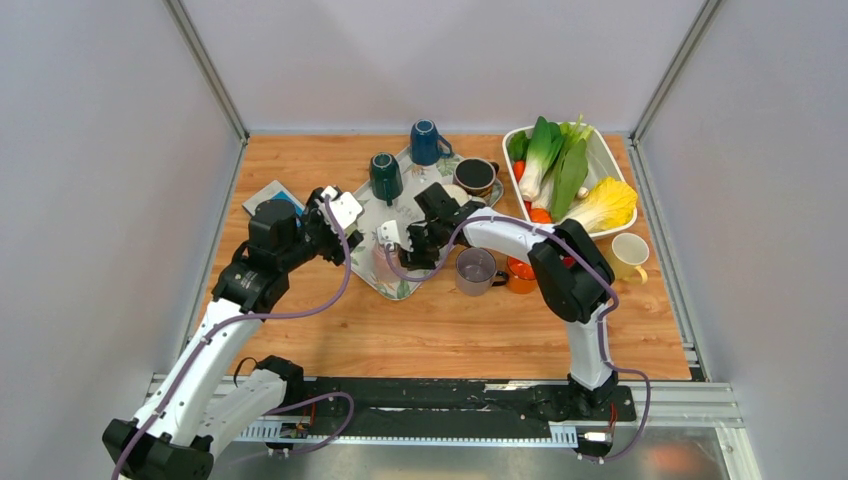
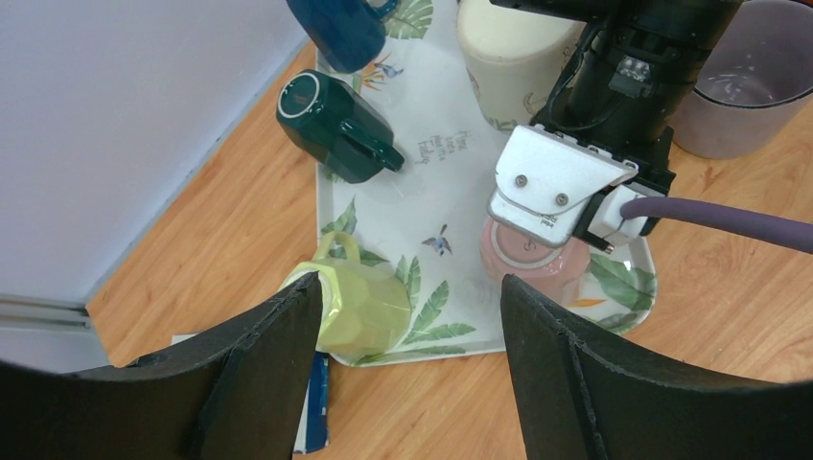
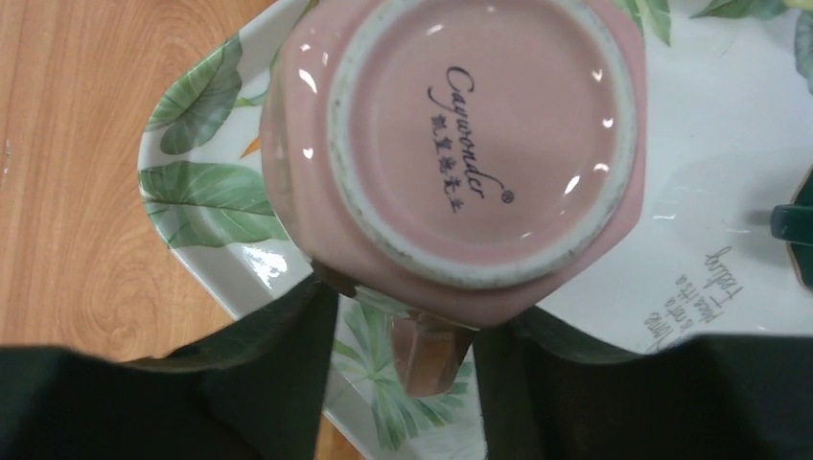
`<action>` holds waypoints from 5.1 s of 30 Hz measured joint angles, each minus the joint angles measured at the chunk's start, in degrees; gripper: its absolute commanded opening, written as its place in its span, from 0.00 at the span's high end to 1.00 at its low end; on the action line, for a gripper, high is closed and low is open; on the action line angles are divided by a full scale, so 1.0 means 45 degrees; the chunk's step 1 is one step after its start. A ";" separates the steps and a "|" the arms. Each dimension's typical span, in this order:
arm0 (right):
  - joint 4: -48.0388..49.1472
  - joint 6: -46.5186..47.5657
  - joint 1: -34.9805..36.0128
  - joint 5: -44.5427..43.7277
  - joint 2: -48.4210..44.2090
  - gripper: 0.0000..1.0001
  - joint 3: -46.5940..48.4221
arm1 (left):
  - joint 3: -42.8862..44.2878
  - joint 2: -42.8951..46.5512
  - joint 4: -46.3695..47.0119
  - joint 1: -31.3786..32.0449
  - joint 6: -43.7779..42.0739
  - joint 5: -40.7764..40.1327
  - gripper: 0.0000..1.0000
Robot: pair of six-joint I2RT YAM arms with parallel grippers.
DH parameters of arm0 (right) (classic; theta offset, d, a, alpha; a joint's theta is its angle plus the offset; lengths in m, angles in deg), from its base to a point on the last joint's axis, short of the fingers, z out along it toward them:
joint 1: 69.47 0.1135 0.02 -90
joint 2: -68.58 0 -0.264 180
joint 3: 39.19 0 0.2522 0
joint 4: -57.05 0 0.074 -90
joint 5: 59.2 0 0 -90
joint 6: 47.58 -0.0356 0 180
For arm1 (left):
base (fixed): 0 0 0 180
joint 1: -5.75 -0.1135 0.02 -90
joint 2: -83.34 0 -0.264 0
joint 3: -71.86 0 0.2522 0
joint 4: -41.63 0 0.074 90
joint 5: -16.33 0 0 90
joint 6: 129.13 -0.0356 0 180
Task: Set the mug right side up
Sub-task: Turn over the cup on the tray, then place the cup at the center of the board.
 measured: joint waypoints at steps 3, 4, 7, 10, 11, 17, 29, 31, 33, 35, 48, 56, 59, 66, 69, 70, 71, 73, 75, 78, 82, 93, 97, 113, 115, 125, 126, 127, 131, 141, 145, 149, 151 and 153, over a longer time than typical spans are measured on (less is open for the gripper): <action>0.0005 -0.0010 0.0000 -0.0083 0.0058 0.75 -0.0121 | -0.0005 0.0083 0.0000 -0.0005 -0.0010 -0.0005 0.25; 0.0010 0.0010 0.0000 -0.0112 0.0083 0.85 -0.0165 | -0.0010 0.0112 0.0010 -0.0015 -0.0010 -0.0010 0.25; 0.0097 -0.0214 -0.0019 0.0102 0.0107 1.00 -0.0243 | -0.0117 0.0243 0.0087 -0.0049 -0.0126 0.0005 0.26; 0.0209 -0.0389 -0.0005 0.0180 0.0117 1.00 -0.0282 | -0.0583 0.0520 0.0355 -0.0063 -0.0495 -0.0005 0.27; 0.0219 -0.0471 -0.0010 0.0180 0.0117 1.00 -0.0287 | -0.0772 0.0631 0.0423 -0.0068 -0.0656 -0.0010 0.27; -0.0641 -0.1690 -0.0287 0.0588 0.0151 1.00 0.0146 | -0.2579 0.1851 0.1379 -0.0073 -0.2589 0.0039 0.25; -0.2186 -0.4949 -0.1588 0.4163 0.0350 1.00 0.3609 | -0.6203 0.3478 0.5557 -0.0039 -0.8034 0.0389 0.24; -0.2254 -0.5639 -0.1826 0.4784 0.0355 1.00 0.3609 | -0.6586 0.3293 0.6523 0.0015 -0.8825 0.0408 0.25; -0.1948 -0.6659 -0.2089 0.5532 0.0350 1.00 0.3541 | -0.6771 0.2953 0.7427 0.0039 -0.9583 0.0461 0.26; -0.0646 -0.8655 -0.2414 0.6567 0.0350 1.00 0.3167 | -0.6785 0.2633 0.8145 0.0044 -1.0219 0.0539 0.26; 0.9627 -2.0172 -0.2827 1.0992 0.0874 1.00 0.0918 | -0.7019 0.2195 1.1055 0.1078 -1.1672 0.0792 0.27; 1.0540 -2.1119 -0.2696 1.1696 0.0874 0.95 0.0957 | -0.7019 0.0971 1.1992 0.1263 -1.2570 0.1141 0.28; 1.0569 -2.1221 -0.2696 1.1856 0.0928 0.96 0.1020 | -0.7014 0.0073 1.2735 0.1307 -1.2866 0.1239 0.31; 1.0554 -2.1405 -0.2657 1.1997 0.1307 0.88 0.1166 | -0.6985 -0.1535 1.4421 0.1389 -1.3304 0.1452 0.83; 1.0530 -2.1439 -0.2662 1.1992 0.1297 0.57 0.1166 | -0.6989 -0.1569 1.4596 0.1418 -1.3406 0.1491 0.99; 1.0457 -2.1493 -0.2676 1.2060 0.1292 0.36 0.1166 | -0.6985 -0.1564 1.4761 0.1443 -1.3493 0.1472 1.00; 1.0312 -2.1318 -0.2642 1.2016 0.1282 0.26 0.1166 | -0.6955 -0.1540 1.4829 0.1452 -1.3362 0.1433 1.00; 1.0166 -2.0837 -0.2628 1.1686 0.1253 0.06 0.1166 | -0.6965 -0.1477 1.4426 0.1491 -1.3148 0.1316 1.00; 1.0117 -2.0380 -0.2764 1.1302 0.1122 0.00 0.1103 | -0.6965 -0.1379 1.3877 0.1530 -1.2866 0.1083 1.00; 0.9530 -1.9263 -0.3167 1.0462 0.0442 0.00 0.0685 | -0.6955 -0.0894 1.2789 0.1535 -1.2313 0.0559 1.00; 0.7461 -1.6208 -0.3701 0.8791 -0.0826 0.00 0.0617 | -0.5829 0.0034 0.9321 0.1545 -1.0788 -0.0301 1.00; 0.4454 -0.6902 -0.3560 0.3342 -0.5474 0.03 -0.1530 | 0.0034 -0.0996 0.1817 0.1535 -0.3687 -0.2074 1.00; 0.3517 -0.4682 -0.3434 0.3245 -0.6207 0.14 -0.2132 | 0.0865 -0.2555 -0.0199 0.1535 -0.1593 -0.1982 1.00; 0.0811 0.0593 -0.0816 0.0831 -0.5391 0.30 -0.2263 | 0.2278 -0.5231 -0.2108 0.1530 0.3109 -0.2021 1.00; 0.0253 0.1064 -0.0573 0.0719 -0.4716 0.39 -0.1724 | 0.2278 -0.5289 -0.1987 0.1496 0.3351 -0.2045 1.00; -0.1812 0.1710 0.0058 -0.0024 -0.2157 0.86 0.1345 | 0.2278 -0.5425 -0.1681 0.1185 0.3725 -0.1982 1.00; -0.1865 0.1773 0.0102 -0.0107 -0.2137 0.89 0.1389 | 0.2278 -0.5425 -0.1671 0.1175 0.3672 -0.1996 1.00; -0.1962 0.1855 0.0155 -0.0155 -0.2123 0.95 0.1409 | 0.2278 -0.5425 -0.1700 0.1166 0.3589 -0.1996 1.00; -0.2108 0.1880 0.0209 -0.0233 -0.2113 1.00 0.1409 | 0.2278 -0.5425 -0.1860 0.1161 0.3570 -0.1919 0.61; -0.2458 0.0384 -0.0204 -0.0656 -0.2302 1.00 -0.0126 | 0.3031 -0.3473 -0.2351 -0.1496 0.3696 -0.0053 0.26; -0.2074 -0.0690 -0.0559 -0.0714 -0.3011 1.00 -0.1370 | 0.2443 -0.1297 -0.2278 -0.1938 0.2880 0.0758 0.35; -0.1812 -0.1758 -0.0729 -0.0709 -0.4172 1.00 -0.2283 | 0.0831 -0.0525 -0.2637 -0.1909 0.2103 0.1894 0.41; -0.1724 -0.2142 -0.0865 -0.0583 -0.4653 1.00 -0.2628 | -0.0044 -0.0714 -0.2909 -0.1904 0.1855 0.2312 0.41; -0.1569 -0.2409 -0.1025 -0.0306 -0.5081 1.00 -0.2992 | -0.0899 -0.1127 -0.3094 -0.1909 0.1744 0.2618 0.42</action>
